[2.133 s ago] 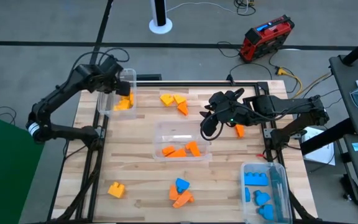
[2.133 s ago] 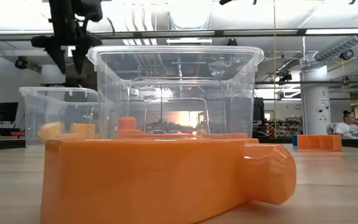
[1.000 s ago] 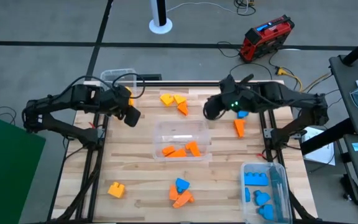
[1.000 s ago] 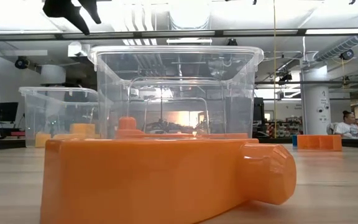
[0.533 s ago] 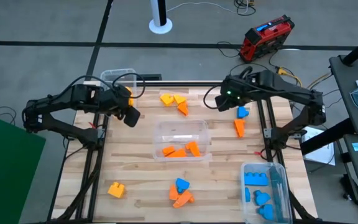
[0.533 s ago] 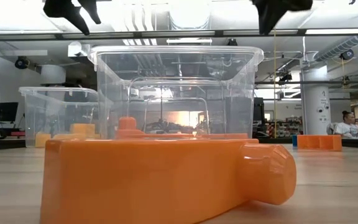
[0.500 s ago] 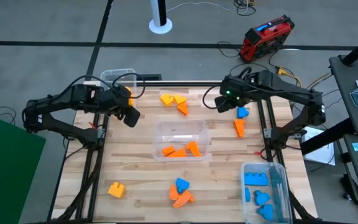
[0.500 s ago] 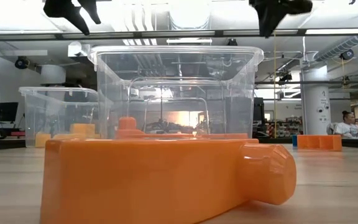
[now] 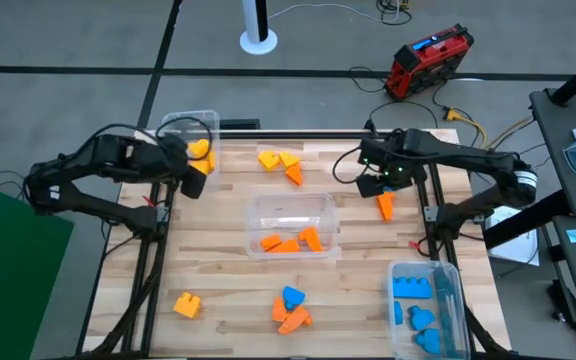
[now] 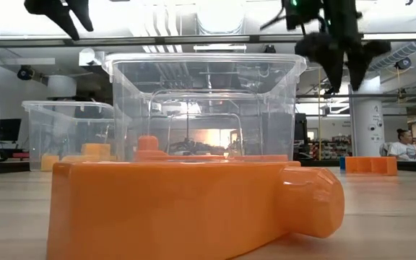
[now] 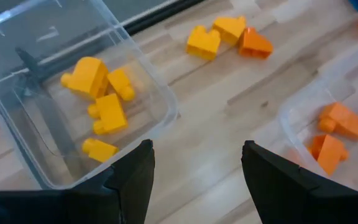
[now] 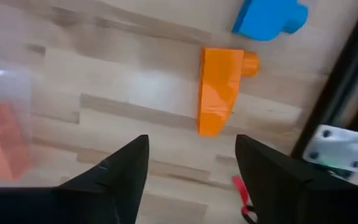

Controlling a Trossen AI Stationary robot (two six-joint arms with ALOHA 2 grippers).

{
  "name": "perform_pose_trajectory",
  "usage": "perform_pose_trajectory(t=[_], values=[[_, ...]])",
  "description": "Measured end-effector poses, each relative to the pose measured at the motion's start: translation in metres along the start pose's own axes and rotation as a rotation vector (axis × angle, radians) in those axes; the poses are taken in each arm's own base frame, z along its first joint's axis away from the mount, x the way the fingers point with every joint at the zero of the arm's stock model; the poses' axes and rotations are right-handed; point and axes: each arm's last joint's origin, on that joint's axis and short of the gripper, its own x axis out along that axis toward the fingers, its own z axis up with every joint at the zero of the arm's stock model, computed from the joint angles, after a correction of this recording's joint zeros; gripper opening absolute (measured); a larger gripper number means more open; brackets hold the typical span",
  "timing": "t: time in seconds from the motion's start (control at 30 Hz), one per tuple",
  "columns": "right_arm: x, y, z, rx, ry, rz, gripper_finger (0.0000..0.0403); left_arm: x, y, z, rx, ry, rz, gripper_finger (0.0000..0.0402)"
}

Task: Sort blocks
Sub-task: Put the orange game piece into the middle transparent bin

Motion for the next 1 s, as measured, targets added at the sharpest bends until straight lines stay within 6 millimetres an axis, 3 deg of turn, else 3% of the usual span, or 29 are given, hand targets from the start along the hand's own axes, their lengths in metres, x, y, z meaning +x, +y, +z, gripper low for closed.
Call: perform_pose_trajectory(t=[0.3, 0.57, 0.7, 1.0], values=[[0.053, -0.028, -0.018, 0.113, 0.071, -0.050, 0.0266, -0.009, 0.020, -0.011, -0.034, -0.040, -0.031, 0.0217], [0.085, -0.024, -0.018, 0.128, 0.051, -0.023, 0.0301, -0.007, 0.022, -0.014, -0.033, -0.038, -0.027, 0.0217], [0.100, -0.020, -0.013, 0.110, 0.054, -0.104, 0.0310, -0.005, 0.021, -0.014, -0.030, -0.036, -0.023, 0.0217], [0.139, -0.005, -0.001, 0.023, 0.111, -0.208, 0.0298, -0.003, 0.020, -0.014, -0.021, -0.031, -0.016, 0.0217]])
